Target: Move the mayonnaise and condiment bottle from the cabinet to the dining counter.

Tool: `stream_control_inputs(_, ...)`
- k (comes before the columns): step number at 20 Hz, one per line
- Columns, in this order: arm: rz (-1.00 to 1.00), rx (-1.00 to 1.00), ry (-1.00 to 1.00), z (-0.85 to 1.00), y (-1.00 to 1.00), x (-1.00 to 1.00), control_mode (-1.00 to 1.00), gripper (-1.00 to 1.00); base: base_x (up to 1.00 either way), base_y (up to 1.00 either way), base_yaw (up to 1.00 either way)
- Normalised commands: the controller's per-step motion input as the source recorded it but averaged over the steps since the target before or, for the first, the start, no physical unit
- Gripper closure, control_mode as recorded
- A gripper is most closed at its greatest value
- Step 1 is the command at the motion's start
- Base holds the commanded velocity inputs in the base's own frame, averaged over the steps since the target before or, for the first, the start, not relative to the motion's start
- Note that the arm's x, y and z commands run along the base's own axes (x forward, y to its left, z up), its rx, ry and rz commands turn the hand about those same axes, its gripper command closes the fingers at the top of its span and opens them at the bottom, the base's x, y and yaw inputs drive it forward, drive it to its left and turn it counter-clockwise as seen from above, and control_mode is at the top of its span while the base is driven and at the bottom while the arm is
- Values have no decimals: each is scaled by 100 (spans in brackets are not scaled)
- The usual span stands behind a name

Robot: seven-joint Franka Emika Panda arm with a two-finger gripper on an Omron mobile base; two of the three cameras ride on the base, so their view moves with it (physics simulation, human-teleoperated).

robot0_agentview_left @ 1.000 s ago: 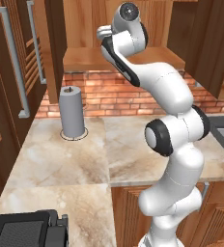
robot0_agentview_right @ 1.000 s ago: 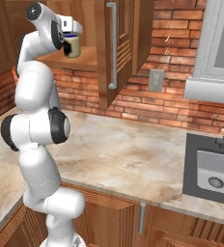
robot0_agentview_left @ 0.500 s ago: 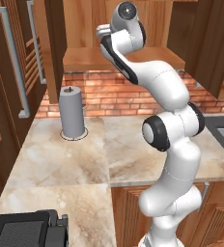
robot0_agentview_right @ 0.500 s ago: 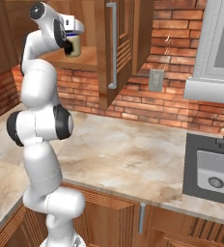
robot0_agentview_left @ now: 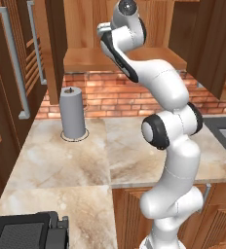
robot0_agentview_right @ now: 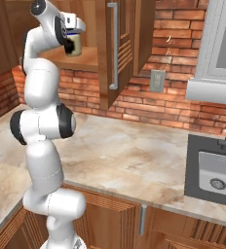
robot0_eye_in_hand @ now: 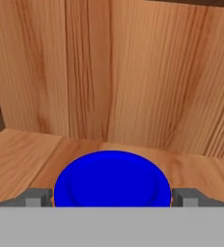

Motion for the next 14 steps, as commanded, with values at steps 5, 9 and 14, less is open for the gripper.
stream_control_inputs(5,0,0,-9,0,0,-86,-100,100,0,0,0)
stream_control_inputs(9,0,0,-19,0,0,-100,-100,100,0,0,0)
stream_control_inputs(14,-1,0,-21,5,-3,-100,-100,100,0,0,0)
